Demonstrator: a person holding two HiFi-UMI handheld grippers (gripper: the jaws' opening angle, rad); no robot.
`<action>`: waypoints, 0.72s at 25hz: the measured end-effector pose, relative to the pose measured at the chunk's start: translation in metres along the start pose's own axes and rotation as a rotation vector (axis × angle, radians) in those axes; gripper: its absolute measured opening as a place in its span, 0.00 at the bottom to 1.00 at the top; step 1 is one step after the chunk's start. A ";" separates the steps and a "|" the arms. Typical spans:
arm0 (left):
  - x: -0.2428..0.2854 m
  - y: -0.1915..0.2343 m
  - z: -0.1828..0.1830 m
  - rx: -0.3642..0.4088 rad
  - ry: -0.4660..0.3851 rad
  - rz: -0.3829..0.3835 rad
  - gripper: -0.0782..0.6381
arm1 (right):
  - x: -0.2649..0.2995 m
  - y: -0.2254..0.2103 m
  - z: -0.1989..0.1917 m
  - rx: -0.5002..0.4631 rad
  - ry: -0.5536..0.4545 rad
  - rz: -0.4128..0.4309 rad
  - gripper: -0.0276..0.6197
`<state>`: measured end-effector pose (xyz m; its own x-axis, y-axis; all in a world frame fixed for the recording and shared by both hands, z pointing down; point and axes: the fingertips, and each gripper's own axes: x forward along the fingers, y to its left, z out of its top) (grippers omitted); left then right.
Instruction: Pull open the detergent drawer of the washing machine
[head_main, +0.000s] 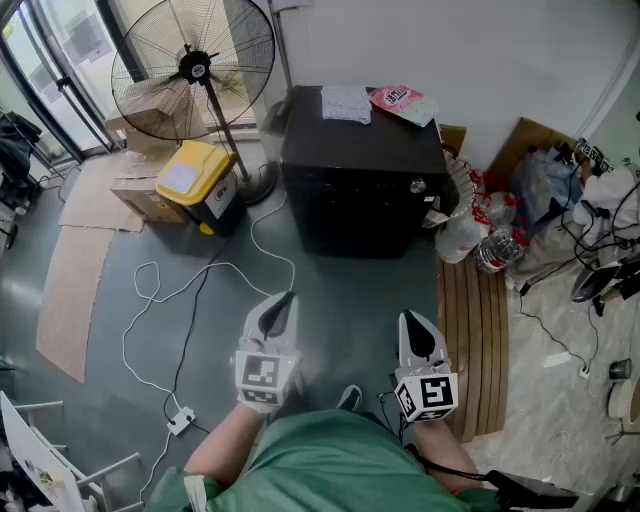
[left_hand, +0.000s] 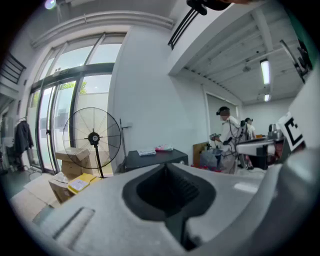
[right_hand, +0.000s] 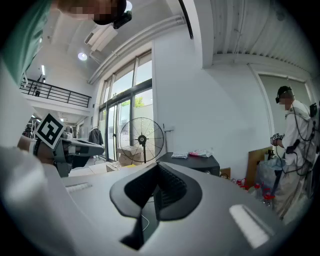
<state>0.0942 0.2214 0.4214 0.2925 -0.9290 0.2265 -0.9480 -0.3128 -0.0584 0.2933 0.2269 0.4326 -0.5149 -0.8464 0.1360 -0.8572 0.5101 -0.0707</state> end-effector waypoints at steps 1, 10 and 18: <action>-0.004 0.009 -0.004 0.001 0.003 0.002 0.13 | 0.004 0.006 0.000 -0.003 0.000 -0.003 0.05; -0.019 0.067 -0.014 -0.025 0.013 -0.002 0.13 | 0.034 0.045 0.010 -0.025 -0.006 -0.034 0.05; -0.023 0.113 -0.003 -0.014 -0.027 -0.033 0.47 | 0.067 0.069 0.024 -0.056 0.011 -0.126 0.29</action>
<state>-0.0200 0.2084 0.4127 0.3269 -0.9233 0.2015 -0.9394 -0.3408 -0.0376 0.1997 0.2017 0.4132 -0.4031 -0.9027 0.1508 -0.9129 0.4081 0.0026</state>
